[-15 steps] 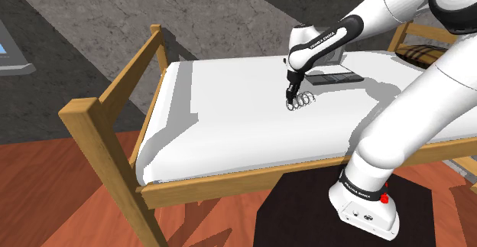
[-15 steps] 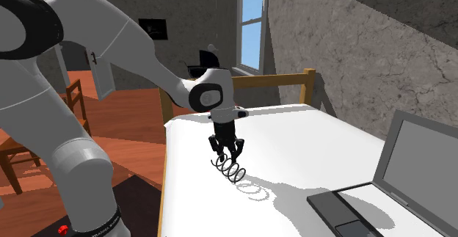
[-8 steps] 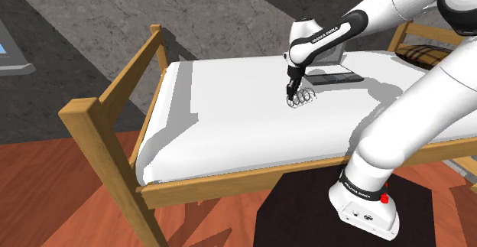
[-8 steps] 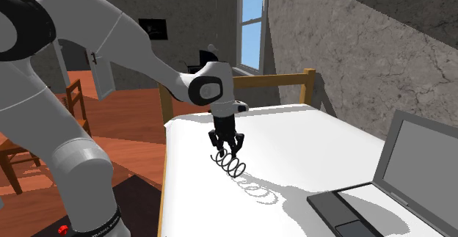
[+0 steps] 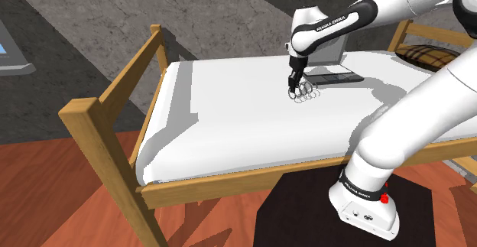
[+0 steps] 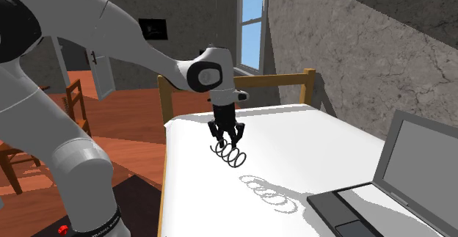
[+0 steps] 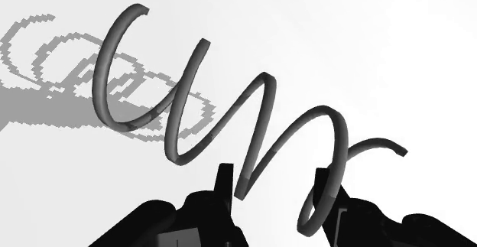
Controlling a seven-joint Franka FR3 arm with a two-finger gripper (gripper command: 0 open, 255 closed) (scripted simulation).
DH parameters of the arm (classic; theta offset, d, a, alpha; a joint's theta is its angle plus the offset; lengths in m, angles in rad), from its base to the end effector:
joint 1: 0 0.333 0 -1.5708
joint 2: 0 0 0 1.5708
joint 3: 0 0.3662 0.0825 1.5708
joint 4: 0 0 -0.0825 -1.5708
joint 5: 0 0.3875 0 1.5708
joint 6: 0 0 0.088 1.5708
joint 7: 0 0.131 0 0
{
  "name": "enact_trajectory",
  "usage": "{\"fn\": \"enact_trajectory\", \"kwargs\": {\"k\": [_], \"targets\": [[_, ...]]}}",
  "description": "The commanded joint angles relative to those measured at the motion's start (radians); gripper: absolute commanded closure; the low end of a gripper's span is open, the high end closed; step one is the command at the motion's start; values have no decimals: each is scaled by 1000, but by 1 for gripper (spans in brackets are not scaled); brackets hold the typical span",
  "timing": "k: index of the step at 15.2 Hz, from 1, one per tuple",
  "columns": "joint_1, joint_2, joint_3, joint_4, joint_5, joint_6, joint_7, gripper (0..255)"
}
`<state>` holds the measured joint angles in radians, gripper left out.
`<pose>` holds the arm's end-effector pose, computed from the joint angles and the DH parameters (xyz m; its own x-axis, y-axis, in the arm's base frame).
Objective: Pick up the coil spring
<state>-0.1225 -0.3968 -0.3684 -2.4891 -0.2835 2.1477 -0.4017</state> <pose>0.3525 -0.2136 0.4439 0.9964 0.0848 -0.0093 0.0853 -0.9905 0.1081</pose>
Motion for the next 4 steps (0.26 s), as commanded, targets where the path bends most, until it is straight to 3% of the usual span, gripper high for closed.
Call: {"fn": "enact_trajectory", "kwargs": {"k": [1,4], "targets": [[1,-12,5,19,3,-31,-1,255],[2,-18,8,30,4,-48,-2,255]]}}
